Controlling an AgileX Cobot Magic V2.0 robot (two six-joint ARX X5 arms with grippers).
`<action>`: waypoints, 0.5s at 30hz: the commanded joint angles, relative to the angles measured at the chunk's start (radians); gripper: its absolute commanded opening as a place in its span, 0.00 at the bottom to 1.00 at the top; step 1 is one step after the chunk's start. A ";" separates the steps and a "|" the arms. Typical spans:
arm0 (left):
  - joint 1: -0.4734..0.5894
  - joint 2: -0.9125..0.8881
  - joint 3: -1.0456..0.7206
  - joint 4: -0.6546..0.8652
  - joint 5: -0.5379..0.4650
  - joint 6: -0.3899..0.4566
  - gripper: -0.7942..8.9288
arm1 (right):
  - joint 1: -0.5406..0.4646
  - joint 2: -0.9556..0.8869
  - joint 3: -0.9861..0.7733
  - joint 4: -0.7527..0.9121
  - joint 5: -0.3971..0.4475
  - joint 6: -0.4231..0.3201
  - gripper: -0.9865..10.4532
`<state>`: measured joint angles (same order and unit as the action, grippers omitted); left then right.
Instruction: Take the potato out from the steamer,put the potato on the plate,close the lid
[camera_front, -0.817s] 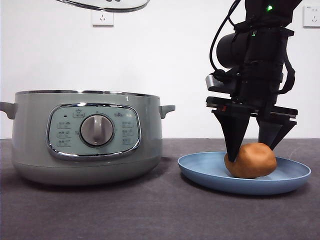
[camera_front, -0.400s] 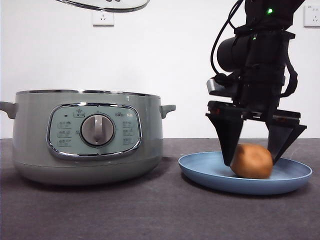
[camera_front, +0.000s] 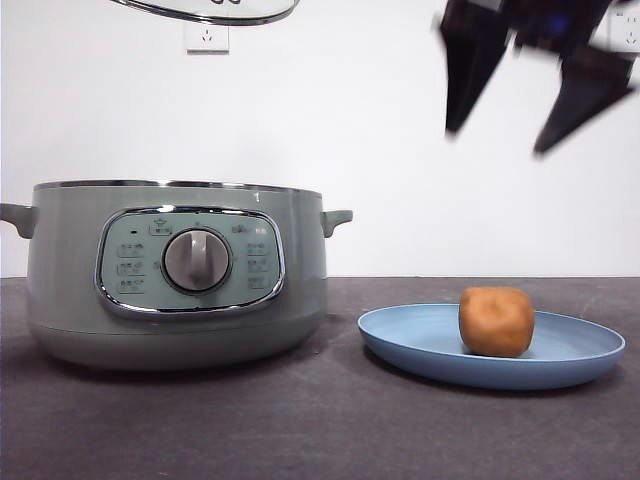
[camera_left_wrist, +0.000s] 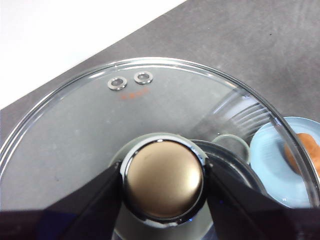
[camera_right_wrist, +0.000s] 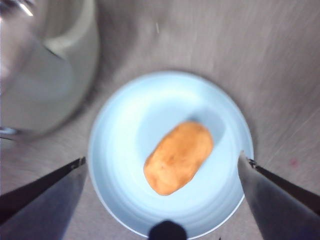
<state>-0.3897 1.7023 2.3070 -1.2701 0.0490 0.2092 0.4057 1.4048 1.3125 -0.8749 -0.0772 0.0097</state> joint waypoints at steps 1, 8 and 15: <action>0.000 -0.010 -0.010 0.055 0.067 0.013 0.07 | 0.001 -0.112 0.000 -0.002 0.005 0.024 0.53; 0.006 -0.011 -0.197 0.158 0.115 0.010 0.07 | 0.001 -0.332 0.000 -0.007 0.069 0.041 0.52; 0.006 -0.027 -0.477 0.323 0.114 -0.022 0.07 | 0.000 -0.443 0.000 -0.047 0.199 0.042 0.52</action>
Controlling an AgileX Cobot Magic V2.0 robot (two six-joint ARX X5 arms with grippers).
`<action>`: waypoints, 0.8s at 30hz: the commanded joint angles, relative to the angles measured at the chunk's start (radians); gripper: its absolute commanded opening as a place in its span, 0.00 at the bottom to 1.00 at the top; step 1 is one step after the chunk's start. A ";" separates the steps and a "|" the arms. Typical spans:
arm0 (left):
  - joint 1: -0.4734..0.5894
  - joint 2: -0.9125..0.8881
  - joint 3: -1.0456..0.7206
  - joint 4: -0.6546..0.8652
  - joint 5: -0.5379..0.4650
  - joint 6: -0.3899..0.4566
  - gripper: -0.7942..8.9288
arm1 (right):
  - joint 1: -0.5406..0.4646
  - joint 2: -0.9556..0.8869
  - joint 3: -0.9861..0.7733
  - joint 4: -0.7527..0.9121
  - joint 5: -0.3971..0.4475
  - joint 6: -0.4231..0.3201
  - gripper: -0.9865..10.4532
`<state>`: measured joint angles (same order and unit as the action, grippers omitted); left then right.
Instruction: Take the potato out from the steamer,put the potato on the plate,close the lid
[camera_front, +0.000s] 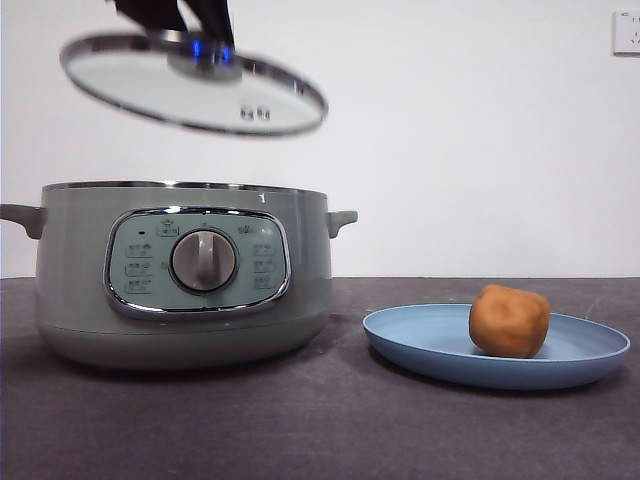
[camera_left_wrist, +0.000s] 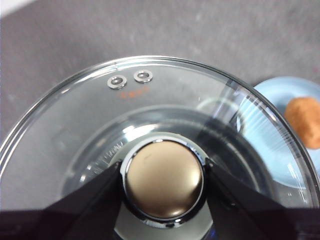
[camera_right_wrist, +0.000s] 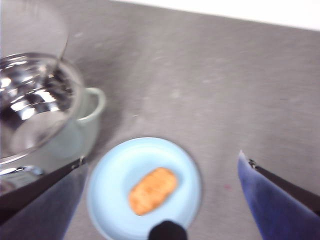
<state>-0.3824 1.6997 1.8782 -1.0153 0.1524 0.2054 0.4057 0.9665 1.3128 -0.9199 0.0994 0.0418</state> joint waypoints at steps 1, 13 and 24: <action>-0.001 -0.032 -0.095 0.100 0.010 -0.024 0.07 | 0.000 -0.008 0.000 -0.005 0.043 0.010 0.52; 0.024 -0.157 -0.451 0.254 0.010 -0.048 0.07 | -0.001 -0.005 0.000 0.000 0.041 0.014 0.52; 0.016 -0.156 -0.626 0.459 0.085 -0.107 0.07 | -0.001 -0.005 0.000 -0.002 0.041 0.014 0.52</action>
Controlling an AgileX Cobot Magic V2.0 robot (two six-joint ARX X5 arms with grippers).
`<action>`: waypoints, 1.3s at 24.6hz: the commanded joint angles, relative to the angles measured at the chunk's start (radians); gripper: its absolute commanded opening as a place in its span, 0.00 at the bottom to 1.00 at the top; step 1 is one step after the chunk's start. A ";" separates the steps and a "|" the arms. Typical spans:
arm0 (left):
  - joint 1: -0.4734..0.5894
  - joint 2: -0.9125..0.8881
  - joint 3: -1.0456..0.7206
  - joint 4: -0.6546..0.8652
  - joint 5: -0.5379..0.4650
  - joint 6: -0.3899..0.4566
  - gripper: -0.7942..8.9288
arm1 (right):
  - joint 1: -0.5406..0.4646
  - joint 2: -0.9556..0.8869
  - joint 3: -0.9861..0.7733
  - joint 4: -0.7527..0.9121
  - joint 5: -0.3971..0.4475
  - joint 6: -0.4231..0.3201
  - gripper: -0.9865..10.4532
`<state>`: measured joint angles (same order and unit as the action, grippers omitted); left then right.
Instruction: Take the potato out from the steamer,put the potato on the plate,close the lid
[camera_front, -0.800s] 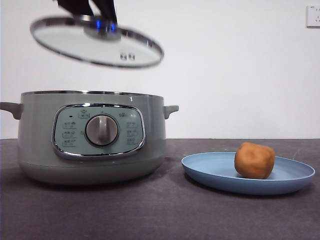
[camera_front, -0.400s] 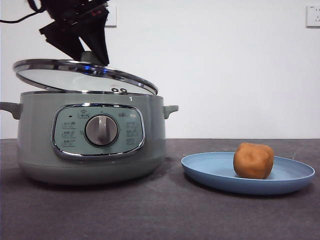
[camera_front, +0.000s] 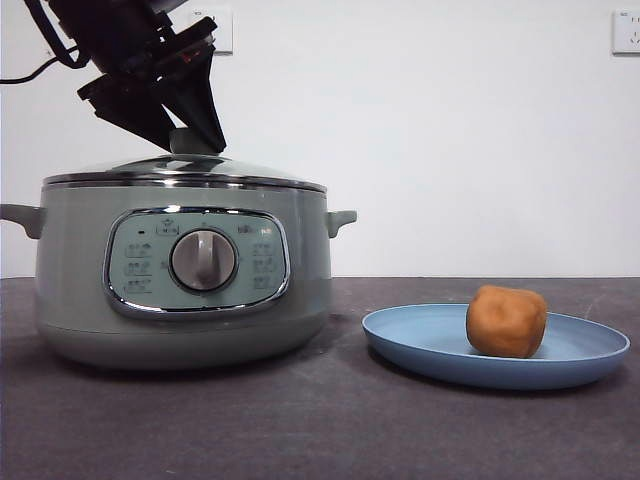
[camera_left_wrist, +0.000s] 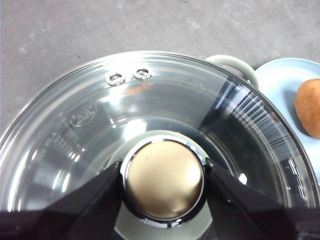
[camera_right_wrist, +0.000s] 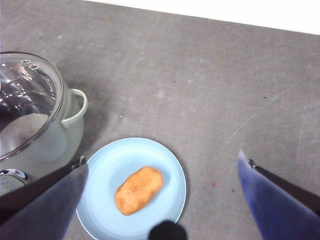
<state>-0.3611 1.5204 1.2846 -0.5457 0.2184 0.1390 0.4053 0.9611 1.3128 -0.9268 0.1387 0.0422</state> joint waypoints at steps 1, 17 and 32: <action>-0.006 0.023 -0.036 -0.010 0.019 -0.040 0.07 | 0.000 0.001 0.000 0.006 0.002 0.014 0.52; -0.005 0.022 0.023 -0.068 -0.027 -0.066 0.54 | 0.000 0.001 0.000 0.005 -0.004 0.014 0.52; -0.006 0.022 0.639 -0.594 0.000 -0.011 0.54 | 0.000 0.001 0.000 0.013 -0.257 0.012 0.52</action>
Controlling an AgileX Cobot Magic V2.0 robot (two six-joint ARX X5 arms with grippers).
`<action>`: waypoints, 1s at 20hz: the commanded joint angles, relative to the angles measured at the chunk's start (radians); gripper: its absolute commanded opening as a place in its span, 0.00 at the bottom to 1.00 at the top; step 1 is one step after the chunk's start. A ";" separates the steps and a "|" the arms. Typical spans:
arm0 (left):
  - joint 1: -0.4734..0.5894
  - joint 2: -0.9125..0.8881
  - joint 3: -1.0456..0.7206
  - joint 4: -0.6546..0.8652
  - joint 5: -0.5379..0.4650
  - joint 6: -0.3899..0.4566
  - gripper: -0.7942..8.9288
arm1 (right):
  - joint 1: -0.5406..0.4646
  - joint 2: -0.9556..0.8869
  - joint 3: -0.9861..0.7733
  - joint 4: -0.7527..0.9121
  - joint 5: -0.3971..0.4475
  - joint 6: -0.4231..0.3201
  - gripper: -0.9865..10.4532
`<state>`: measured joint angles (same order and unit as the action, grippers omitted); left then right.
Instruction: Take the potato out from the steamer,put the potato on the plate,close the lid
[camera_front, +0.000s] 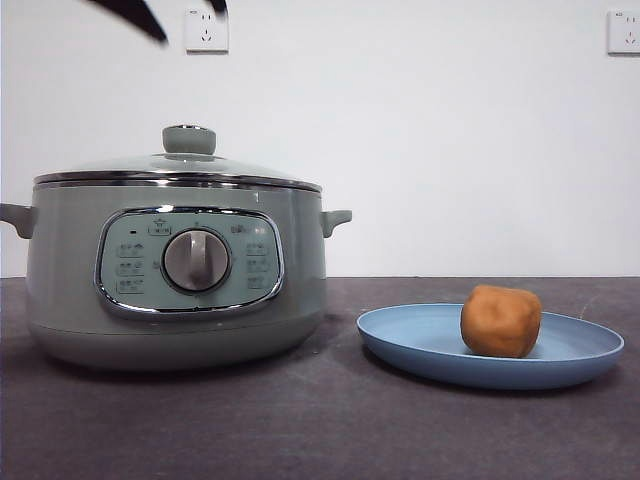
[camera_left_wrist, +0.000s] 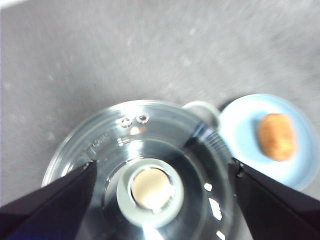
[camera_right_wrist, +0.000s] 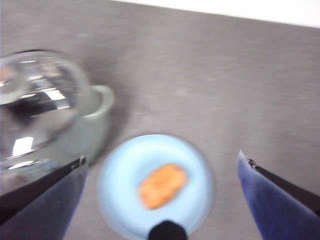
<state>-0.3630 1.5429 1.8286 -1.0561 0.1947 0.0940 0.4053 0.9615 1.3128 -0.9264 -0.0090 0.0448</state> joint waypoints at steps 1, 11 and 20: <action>-0.004 0.000 0.141 -0.131 0.053 0.042 0.54 | 0.000 0.000 0.000 0.018 -0.172 0.009 0.52; -0.036 -0.002 0.315 -0.332 0.303 0.125 0.52 | 0.002 0.003 0.000 0.060 -0.506 -0.010 0.51; -0.068 -0.002 0.315 -0.327 0.278 0.194 0.07 | 0.002 0.003 0.000 0.062 -0.454 -0.061 0.08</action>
<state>-0.4278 1.5379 2.1479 -1.3380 0.4721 0.2695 0.4057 0.9630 1.3128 -0.8726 -0.4717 0.0021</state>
